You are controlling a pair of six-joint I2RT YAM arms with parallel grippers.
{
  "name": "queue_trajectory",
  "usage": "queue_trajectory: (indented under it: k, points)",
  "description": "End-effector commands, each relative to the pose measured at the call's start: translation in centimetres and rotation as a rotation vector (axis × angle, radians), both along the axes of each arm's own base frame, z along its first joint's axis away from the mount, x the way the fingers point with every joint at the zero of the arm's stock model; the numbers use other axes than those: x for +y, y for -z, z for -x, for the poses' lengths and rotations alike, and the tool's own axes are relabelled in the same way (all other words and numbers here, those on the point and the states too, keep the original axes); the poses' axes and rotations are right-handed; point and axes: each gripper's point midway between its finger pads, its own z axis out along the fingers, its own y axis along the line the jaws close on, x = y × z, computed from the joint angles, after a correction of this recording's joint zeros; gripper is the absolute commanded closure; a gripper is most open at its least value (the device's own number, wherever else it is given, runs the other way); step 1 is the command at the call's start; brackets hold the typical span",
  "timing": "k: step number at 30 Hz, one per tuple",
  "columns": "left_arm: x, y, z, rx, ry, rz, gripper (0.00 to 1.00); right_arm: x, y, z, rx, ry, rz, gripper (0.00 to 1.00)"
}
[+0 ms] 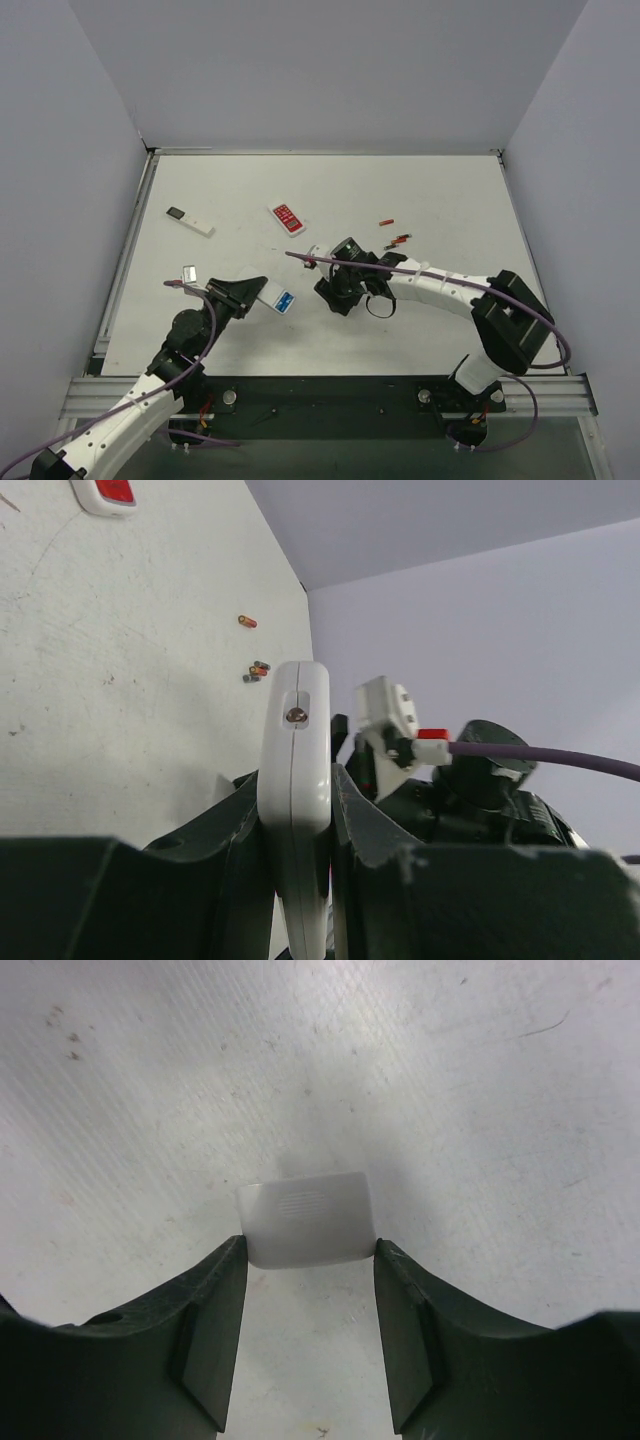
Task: Load the batteries into the remote control
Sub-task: Pick up the battery cover at the center of the board, then load the battery cover into the remote control.
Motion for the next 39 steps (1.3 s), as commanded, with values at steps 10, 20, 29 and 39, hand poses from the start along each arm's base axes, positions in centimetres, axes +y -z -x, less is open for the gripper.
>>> queue_trajectory:
  k: [10,20,29,39]
  points:
    - [0.8,4.4,-0.4,0.116,-0.061,0.116,1.0,2.9,-14.6,1.0,-0.187,0.089,-0.208,0.97]
    - [1.6,3.0,-0.7,0.135,-0.1,0.249,1.0,6.1,-21.1,3.1,-0.102,0.101,-0.258,0.96]
    - [1.6,2.3,-0.8,0.206,-0.111,0.302,1.0,8.5,-22.9,4.1,-0.091,0.053,-0.161,0.96]
    - [1.4,1.9,-1.0,0.24,-0.115,0.328,1.0,9.6,-20.9,4.1,-0.041,0.043,-0.039,0.96]
